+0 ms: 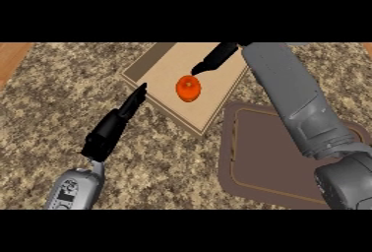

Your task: Pick the squash from the tray and place it in the cardboard box

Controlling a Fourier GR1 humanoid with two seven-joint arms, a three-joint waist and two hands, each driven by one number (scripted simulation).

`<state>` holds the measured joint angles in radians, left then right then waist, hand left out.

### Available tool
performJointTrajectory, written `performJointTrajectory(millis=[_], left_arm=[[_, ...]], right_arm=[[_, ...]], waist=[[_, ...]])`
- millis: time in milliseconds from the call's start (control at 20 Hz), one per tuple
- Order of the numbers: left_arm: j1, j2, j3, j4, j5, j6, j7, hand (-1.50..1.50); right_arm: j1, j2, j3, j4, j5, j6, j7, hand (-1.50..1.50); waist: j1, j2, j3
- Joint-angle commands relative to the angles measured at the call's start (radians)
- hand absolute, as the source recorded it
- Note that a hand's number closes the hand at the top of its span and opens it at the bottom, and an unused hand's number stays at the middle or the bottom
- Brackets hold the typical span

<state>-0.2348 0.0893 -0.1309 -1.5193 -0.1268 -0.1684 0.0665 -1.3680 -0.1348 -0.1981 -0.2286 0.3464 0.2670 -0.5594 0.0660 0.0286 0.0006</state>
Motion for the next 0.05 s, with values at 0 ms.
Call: performJointTrajectory(millis=[0], left_arm=[[-0.014,-0.011,-0.011,-0.004,-0.004,0.000,0.002,0.00]], right_arm=[[-0.014,-0.059,-0.099,0.044,-0.094,0.088,0.002,-1.50]], waist=[[0.005,0.003,0.000]])
